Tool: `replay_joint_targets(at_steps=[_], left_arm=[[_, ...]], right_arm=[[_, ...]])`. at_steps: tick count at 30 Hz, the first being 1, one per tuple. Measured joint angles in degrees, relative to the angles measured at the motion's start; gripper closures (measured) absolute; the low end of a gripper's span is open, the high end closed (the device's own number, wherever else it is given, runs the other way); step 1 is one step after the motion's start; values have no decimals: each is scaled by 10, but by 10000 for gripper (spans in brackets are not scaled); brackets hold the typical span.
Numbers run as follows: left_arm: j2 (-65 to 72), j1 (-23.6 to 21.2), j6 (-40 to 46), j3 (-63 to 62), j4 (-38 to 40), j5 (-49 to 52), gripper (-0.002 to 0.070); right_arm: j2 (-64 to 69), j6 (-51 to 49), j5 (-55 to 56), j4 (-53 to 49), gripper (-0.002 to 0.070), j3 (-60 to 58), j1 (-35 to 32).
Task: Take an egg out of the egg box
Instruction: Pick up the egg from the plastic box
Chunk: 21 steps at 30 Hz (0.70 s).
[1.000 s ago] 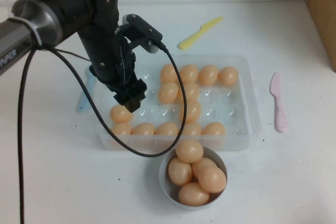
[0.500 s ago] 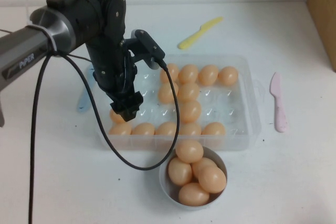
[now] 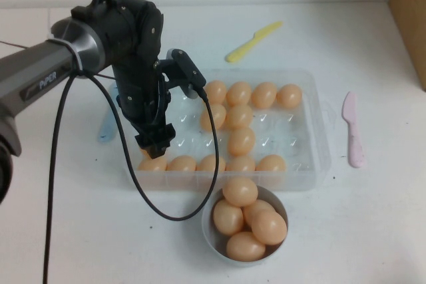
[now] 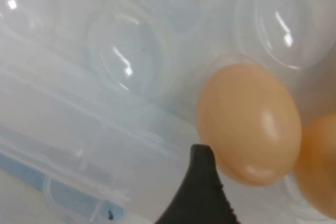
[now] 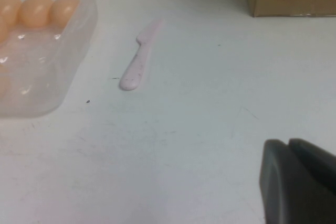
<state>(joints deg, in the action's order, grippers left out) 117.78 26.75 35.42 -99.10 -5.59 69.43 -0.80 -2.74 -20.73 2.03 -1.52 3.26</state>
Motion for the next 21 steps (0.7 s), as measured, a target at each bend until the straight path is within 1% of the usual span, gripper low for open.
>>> replay_joint_targets(at_steps=[9, 17, 19, 21], left_arm=[[13, -1, 0, 0, -3, -29, 171], [24, -1, 0, 0, -3, -35, 172], [26, -1, 0, 0, -3, -36, 178], [27, -1, 0, 0, -3, -36, 200]], right_arm=[[0, 0, 0, 0, 694, 0, 0], [0, 0, 0, 0, 694, 0, 0], [0, 0, 0, 0, 694, 0, 0], [0, 0, 0, 0, 694, 0, 0]])
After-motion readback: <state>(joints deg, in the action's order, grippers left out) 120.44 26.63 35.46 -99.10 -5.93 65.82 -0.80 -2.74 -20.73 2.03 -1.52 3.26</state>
